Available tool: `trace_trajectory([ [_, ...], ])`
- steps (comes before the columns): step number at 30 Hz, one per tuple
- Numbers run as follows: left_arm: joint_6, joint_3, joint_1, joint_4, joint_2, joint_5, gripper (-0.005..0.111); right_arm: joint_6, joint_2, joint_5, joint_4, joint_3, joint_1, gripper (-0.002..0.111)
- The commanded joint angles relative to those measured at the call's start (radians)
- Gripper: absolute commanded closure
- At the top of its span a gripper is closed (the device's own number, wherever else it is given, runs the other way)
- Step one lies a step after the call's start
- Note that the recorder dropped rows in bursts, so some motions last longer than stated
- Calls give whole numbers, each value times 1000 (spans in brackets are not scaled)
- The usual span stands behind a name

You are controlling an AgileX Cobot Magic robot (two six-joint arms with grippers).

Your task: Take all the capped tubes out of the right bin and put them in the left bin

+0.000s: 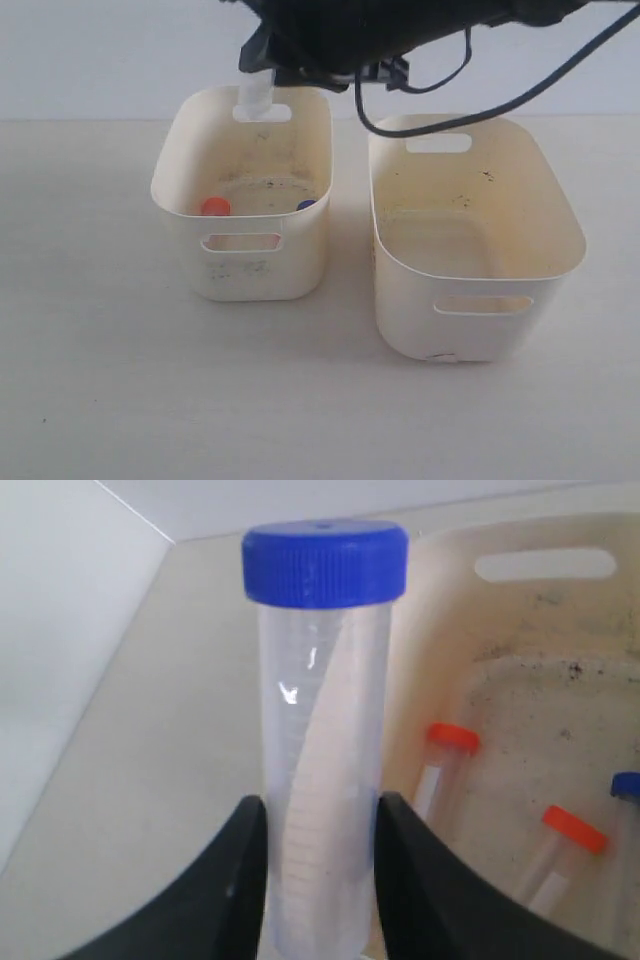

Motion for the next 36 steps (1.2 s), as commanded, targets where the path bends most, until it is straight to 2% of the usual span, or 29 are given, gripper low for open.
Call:
trace_trajectory([
  [1, -4, -2, -7, -3, 4, -7, 103, -3, 72, -32, 3, -3, 17, 108],
  [3, -4, -2, -7, -3, 4, -7, 103, -3, 96, -40, 16, -3, 17, 107],
  [5, -4, -2, -7, -3, 4, -7, 103, -3, 120, -49, 23, -3, 17, 99],
  [12, -4, -2, -7, -3, 4, -7, 103, -10, 155, -67, 25, -3, 17, 53],
  [14, -4, -2, -7, -3, 4, -7, 103, -9, 160, -67, 25, -3, 17, 47],
  [16, -4, -2, -7, -3, 4, -7, 103, -9, 162, -67, 23, -3, 17, 47],
  [19, -4, -2, -7, -3, 4, -7, 103, -9, 160, -67, 23, -3, 17, 49],
  [22, -4, -2, -7, -3, 4, -7, 103, -9, 153, -67, 22, -3, 17, 58],
  [25, -4, -2, -7, -3, 4, -7, 103, -14, 128, -51, -2, -3, 17, 74],
  [29, -4, -2, -7, -3, 4, -7, 103, -16, 78, -17, -71, -3, 15, 105],
  [30, -4, -2, -7, -3, 4, -7, 103, -13, 61, -2, -92, -3, 15, 108],
  [36, -4, -2, -7, -3, 4, -7, 103, 26, -47, 31, -176, 63, 15, 108],
])
